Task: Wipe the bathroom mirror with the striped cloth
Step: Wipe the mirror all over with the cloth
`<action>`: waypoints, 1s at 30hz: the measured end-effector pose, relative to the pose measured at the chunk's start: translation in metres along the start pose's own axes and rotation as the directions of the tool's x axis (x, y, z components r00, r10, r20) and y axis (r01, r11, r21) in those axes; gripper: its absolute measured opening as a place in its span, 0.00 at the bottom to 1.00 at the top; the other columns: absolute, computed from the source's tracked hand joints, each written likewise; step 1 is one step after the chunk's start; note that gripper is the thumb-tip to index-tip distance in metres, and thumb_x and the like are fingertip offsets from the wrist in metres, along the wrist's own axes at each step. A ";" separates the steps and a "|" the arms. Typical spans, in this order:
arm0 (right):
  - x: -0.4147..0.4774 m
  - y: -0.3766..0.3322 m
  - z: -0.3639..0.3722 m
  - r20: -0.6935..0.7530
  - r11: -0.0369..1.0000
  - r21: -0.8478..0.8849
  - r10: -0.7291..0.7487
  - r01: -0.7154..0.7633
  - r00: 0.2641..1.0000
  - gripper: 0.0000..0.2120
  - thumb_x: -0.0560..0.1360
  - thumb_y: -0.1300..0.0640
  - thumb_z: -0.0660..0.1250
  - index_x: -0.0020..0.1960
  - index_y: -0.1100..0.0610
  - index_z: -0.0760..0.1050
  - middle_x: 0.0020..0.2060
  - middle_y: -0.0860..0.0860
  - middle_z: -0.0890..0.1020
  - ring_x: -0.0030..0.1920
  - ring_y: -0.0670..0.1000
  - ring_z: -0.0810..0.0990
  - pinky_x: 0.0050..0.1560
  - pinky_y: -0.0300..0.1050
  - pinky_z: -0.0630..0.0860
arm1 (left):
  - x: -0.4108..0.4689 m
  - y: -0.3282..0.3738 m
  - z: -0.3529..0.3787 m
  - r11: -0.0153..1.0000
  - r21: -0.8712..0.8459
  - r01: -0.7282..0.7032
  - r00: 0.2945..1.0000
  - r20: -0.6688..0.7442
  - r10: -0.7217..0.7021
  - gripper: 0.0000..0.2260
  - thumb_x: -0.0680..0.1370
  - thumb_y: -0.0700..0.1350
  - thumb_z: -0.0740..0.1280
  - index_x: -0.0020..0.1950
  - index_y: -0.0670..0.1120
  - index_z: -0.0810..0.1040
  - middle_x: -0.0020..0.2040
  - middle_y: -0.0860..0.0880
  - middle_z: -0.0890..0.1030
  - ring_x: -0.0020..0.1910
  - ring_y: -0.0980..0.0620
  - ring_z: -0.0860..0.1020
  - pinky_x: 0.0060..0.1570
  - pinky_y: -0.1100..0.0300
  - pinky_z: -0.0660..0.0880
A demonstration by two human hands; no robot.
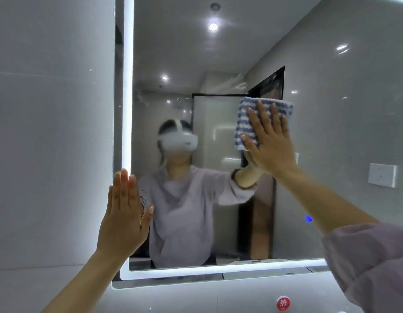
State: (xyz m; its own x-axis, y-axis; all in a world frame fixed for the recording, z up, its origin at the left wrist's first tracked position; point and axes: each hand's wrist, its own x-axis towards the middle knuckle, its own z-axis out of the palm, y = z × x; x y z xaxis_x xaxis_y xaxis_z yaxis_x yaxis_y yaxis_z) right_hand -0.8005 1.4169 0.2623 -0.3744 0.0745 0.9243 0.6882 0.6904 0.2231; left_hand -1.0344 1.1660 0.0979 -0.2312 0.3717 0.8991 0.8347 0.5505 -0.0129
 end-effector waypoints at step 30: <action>0.043 -0.138 -0.010 -0.050 0.991 0.129 0.034 -0.027 0.998 0.33 0.79 0.37 0.41 0.78 0.52 0.39 0.78 0.54 0.43 0.77 0.60 0.39 0.74 0.57 0.33 | -0.001 0.003 -0.005 0.999 -0.039 0.010 0.999 0.031 -0.008 0.34 0.79 0.57 0.48 0.76 0.34 0.48 0.78 0.37 0.47 0.77 0.39 0.47 0.75 0.44 0.54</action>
State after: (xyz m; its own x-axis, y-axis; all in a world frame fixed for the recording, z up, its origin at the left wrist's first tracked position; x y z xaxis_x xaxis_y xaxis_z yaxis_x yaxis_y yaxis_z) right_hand -0.9050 1.3173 0.2743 -0.3192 0.0618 0.9457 0.6125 0.7749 0.1561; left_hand -1.0295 1.1635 0.0997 -0.2534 0.3896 0.8854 0.8514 0.5243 0.0130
